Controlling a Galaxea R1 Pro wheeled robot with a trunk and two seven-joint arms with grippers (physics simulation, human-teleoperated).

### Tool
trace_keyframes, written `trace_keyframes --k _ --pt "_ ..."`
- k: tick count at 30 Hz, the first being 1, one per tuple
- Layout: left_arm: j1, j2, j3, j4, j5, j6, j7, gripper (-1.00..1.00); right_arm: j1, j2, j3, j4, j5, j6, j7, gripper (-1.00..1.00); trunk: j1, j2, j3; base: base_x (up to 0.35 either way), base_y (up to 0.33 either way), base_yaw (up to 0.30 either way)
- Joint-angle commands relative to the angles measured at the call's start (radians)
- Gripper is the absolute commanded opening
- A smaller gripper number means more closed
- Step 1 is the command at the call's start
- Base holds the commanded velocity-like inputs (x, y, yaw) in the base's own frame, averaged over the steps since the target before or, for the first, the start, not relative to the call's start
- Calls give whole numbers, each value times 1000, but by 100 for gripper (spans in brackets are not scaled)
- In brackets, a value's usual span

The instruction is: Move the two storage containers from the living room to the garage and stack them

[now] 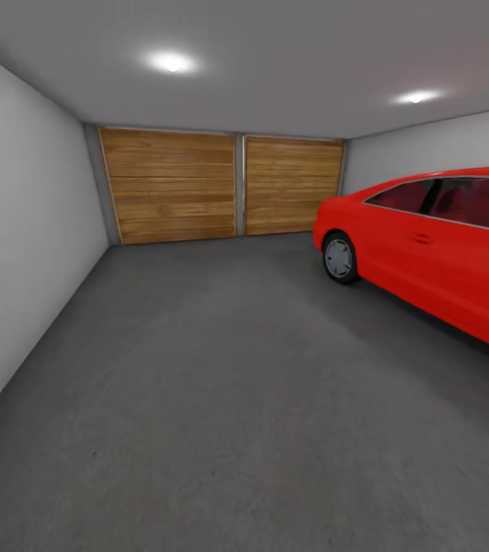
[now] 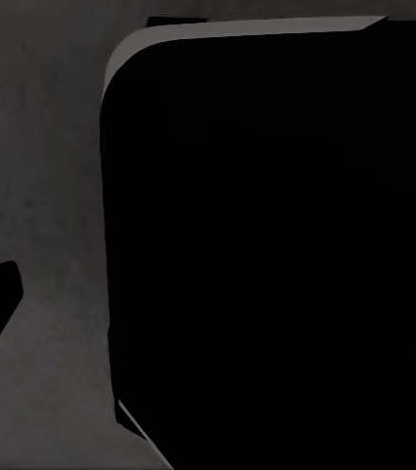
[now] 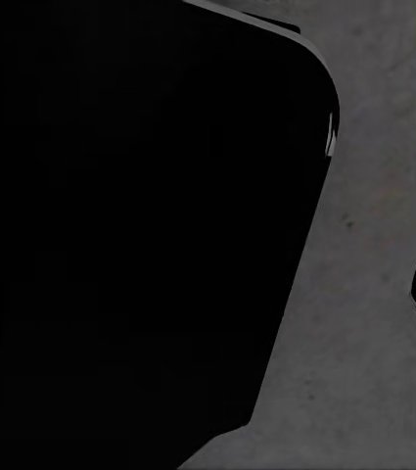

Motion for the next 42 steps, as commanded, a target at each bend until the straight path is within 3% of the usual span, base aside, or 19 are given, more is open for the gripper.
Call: trace_keyframes --k 1,42 --pt "0 0 1 0 1 -2 0 100 0 0 8 0 -11 -4 0 100 0 0 -1 0 0 273" --pt "0 -1 1 -2 1 -2 1 100 0 3 8 0 -10 -4 0 100 0 0 -1 0 0 273"
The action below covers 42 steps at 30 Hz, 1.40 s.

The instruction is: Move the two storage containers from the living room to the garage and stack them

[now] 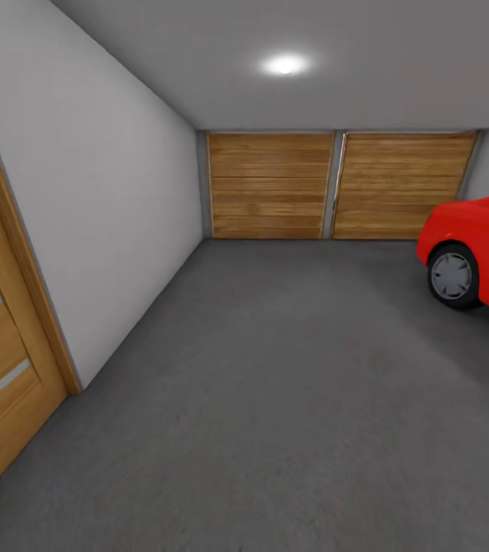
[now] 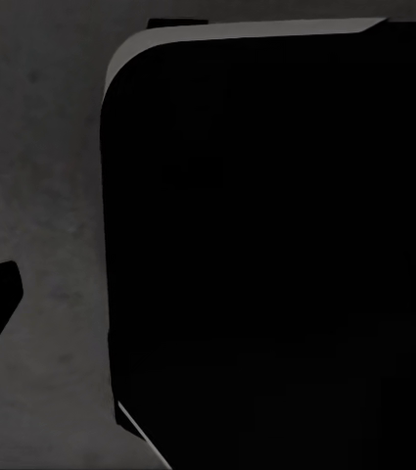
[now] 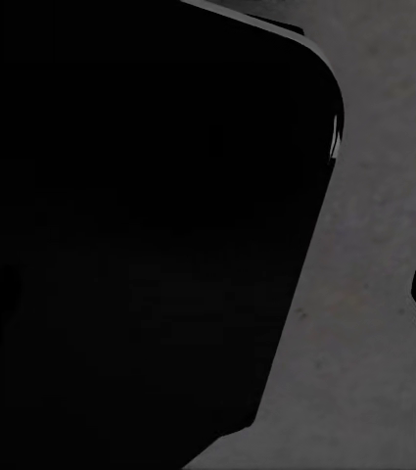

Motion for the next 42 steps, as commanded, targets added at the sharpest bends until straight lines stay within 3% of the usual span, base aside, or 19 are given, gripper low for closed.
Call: trace_keyframes --k 1,36,42 --pt "0 0 1 0 1 -1 0 100 0 0 8 0 -11 -4 0 100 0 0 -1 0 0 273" --pt "0 0 1 0 1 -1 1 100 0 0 10 0 -11 -5 0 100 0 0 -1 0 0 273" --pt "0 1 1 0 1 -1 -3 100 0 -2 11 0 -11 -5 0 100 0 0 -1 197 0 100"
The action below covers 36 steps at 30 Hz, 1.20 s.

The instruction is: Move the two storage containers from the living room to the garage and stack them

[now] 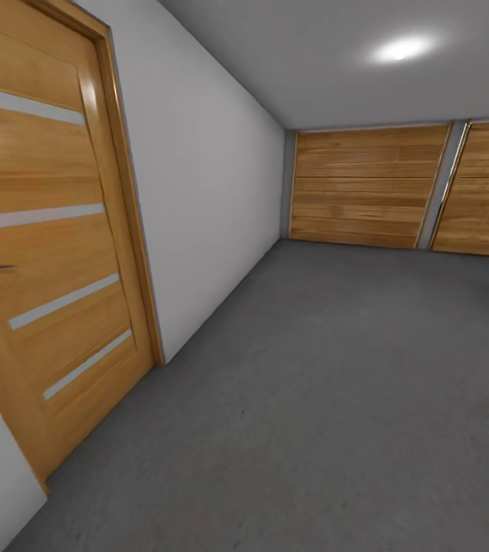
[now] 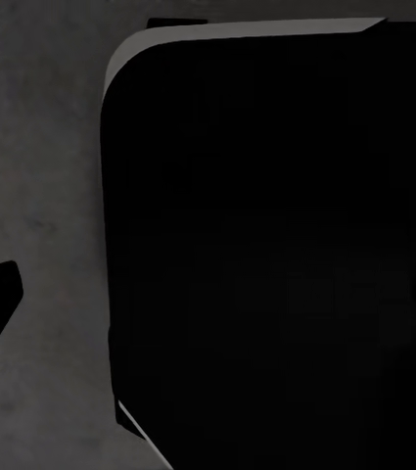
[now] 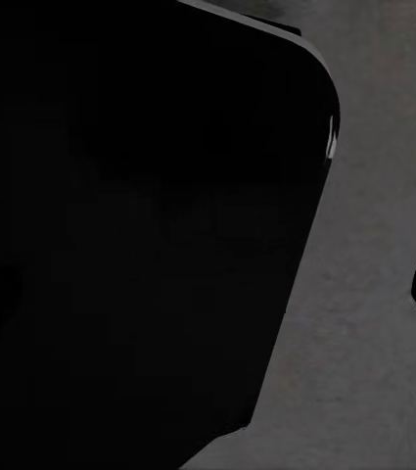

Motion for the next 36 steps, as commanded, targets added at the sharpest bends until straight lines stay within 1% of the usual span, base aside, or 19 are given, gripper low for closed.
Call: trace_keyframes --k 1,26,30,36 --pt "0 0 1 0 1 -2 0 100 0 0 8 0 -11 -3 0 100 0 0 -1 299 0 19" --pt "0 0 0 1 1 -1 -1 100 0 0 7 0 -11 -3 0 100 0 0 -1 321 0 3" --pt "0 0 0 1 1 -1 -1 100 0 0 7 0 -11 -3 0 100 0 0 -1 324 0 152" --pt "0 0 0 1 1 -1 -1 100 0 0 7 0 -11 -3 0 100 0 0 -1 324 0 263"
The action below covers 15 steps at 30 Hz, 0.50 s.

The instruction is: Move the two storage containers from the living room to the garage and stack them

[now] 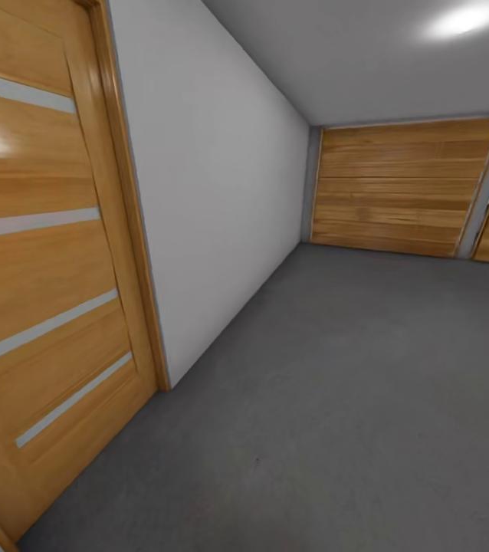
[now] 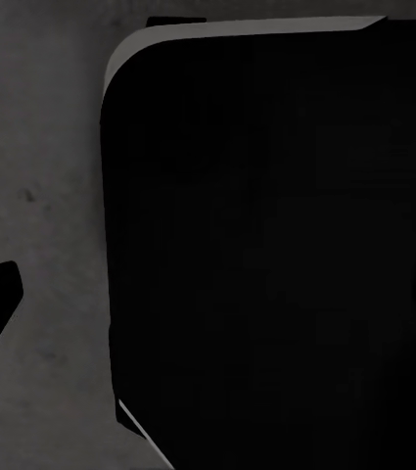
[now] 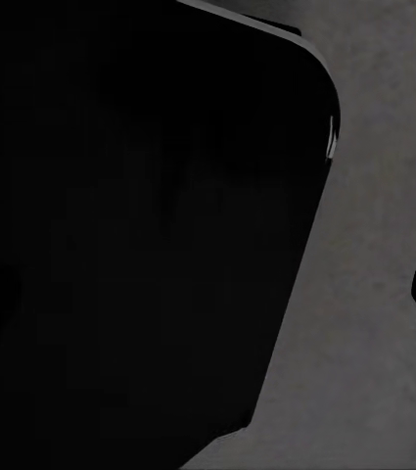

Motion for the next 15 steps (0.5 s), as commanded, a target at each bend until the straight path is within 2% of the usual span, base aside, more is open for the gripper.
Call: trace_keyframes --k 1,15 --pt "0 0 1 0 1 -1 0 100 0 0 8 0 -11 -3 0 100 1 0 -1 324 0 270" --pt "0 0 1 0 1 -2 0 100 0 1 8 0 -11 -3 0 100 1 0 -1 323 0 271"
